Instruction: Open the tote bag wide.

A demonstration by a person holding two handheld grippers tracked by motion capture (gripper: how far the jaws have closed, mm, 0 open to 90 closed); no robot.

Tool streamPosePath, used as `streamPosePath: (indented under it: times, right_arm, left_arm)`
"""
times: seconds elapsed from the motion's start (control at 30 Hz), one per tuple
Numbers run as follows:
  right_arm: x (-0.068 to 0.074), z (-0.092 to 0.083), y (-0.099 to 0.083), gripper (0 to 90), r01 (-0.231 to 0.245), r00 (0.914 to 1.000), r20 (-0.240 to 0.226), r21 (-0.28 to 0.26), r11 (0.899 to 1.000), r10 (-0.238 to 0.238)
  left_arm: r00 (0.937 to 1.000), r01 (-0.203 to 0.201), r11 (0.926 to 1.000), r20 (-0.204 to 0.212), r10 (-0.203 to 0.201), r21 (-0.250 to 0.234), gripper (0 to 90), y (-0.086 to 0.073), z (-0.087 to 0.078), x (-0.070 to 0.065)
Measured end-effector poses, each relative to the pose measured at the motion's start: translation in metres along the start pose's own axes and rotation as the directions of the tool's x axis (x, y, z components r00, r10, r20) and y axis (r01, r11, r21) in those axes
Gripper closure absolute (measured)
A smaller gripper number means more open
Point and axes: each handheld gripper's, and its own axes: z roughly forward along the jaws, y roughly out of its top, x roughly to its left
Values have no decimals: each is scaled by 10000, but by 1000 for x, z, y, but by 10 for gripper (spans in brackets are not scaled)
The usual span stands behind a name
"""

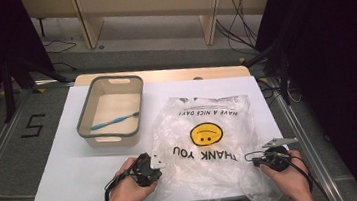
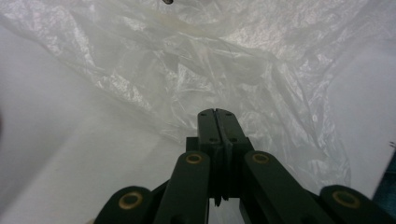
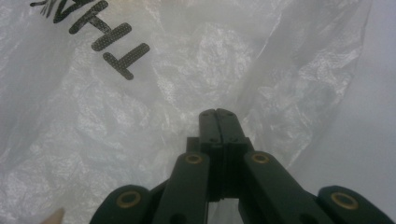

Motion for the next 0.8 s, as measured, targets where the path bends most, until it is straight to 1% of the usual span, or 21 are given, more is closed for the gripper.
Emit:
streamPosePath:
  times: [0.07,0.13,0.17,0.23,0.3,0.37,0.43,0.47,0.57,0.63,0.67,0.73,0.8]
  right_arm:
    - [0,-1,1,900,-53,10000,21,-139,9999,53]
    - [0,-1,1,900,-36,10000,34,-224,9997,37]
    - [-1,-1,1,900,-41,10000,54,-265,9996,42]
    - [0,-1,1,900,-154,9998,79,-307,9994,156]
    - [-1,-1,1,900,-190,9997,120,-392,9991,195]
    - [-1,-1,1,900,-238,9996,114,-455,9987,243]
    - [-1,-1,2,900,-317,9994,134,-526,9981,325]
    - [-1,-1,2,900,-353,9992,147,-549,9979,362]
    - [0,-2,3,900,-444,9986,255,-757,9961,464]
    - [1,-2,4,900,-534,9979,334,-844,9950,564]
    - [1,-2,4,900,-583,9975,346,-917,9941,617]
    - [1,-3,3,900,-640,9970,385,-934,9936,678]
    - [0,-2,3,900,-686,9965,400,-973,9929,728]
  left_arm:
    - [9999,102,9999,-101,-103,-77,895,1,0,3]
    - [9997,76,9999,-229,-79,-118,895,2,0,6]
    - [9994,141,9997,-306,-146,-193,895,2,1,7]
    - [9990,73,9999,-439,-80,-152,895,4,1,11]
    - [9982,90,9998,-583,-100,-162,895,6,3,14]
    - [9973,188,9996,-703,-202,-212,895,8,6,17]
    - [9961,159,9996,-859,-180,-248,895,12,9,21]
    - [9952,124,9996,-968,-146,-237,895,15,10,23]
    - [9926,273,9987,-1175,-321,-423,895,24,14,29]
    - [9892,224,9986,-1435,-291,-484,895,32,17,32]
    - [9887,279,9980,-1458,-358,-558,895,36,18,34]
    - [9839,254,9968,-1746,-383,-757,895,44,19,37]
    - [9797,224,9964,-1969,-381,-813,895,52,22,40]
